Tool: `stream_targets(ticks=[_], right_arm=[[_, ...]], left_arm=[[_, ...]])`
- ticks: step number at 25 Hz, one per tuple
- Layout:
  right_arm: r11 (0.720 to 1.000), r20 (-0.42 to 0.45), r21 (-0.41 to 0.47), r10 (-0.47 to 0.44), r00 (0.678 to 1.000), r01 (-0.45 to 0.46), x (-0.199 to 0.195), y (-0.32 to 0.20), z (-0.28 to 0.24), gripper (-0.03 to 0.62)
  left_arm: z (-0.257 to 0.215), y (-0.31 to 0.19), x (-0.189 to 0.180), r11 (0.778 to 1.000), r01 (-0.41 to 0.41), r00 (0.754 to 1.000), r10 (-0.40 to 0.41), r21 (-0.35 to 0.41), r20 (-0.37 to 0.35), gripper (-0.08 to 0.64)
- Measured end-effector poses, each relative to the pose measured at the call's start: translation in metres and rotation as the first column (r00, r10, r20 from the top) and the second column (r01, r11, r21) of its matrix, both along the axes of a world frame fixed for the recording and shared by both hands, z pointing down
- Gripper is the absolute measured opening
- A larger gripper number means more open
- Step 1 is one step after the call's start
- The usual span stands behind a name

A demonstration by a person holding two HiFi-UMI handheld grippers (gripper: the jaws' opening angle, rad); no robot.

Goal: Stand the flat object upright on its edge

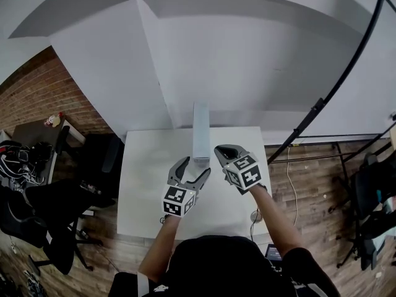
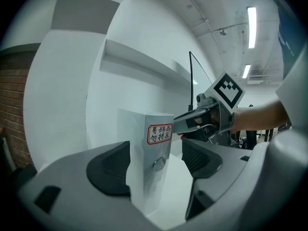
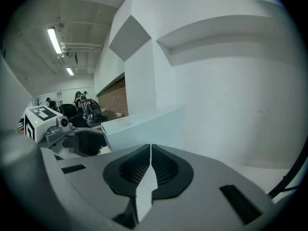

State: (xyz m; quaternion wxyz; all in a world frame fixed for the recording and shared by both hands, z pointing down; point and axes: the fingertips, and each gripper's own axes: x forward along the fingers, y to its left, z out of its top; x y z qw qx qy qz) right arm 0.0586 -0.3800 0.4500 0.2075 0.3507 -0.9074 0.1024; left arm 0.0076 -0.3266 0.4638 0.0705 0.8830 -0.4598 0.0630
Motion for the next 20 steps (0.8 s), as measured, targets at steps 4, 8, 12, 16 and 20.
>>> stream_targets(ticks=[4,8,12,16,20], right_arm=[[1.0,0.009,0.001,0.009,1.0,-0.009,0.003,0.004,0.0,0.044],[1.0,0.014,0.009,0.014,1.0,-0.015,0.003,0.009,-0.003,0.043],[0.999,0.028,0.021,0.032,0.999,-0.033,0.009,0.012,-0.006,0.043],[0.998,0.044,0.032,0.052,0.998,-0.054,0.017,0.016,-0.01,0.044],[0.997,0.065,0.041,0.068,0.996,-0.071,0.024,0.019,-0.015,0.043]], left_arm=[[-0.007,0.005,-0.01,1.0,0.011,1.0,-0.011,0.013,-0.008,0.35],[-0.018,0.009,-0.019,0.999,0.021,0.999,-0.02,0.035,-0.032,0.335],[-0.029,0.01,-0.025,0.998,0.037,0.998,-0.034,0.043,-0.049,0.241],[-0.039,0.01,-0.028,0.998,0.048,0.997,-0.044,0.05,-0.061,0.169],[-0.048,0.01,-0.026,0.996,0.056,0.998,-0.053,0.066,-0.044,0.082]])
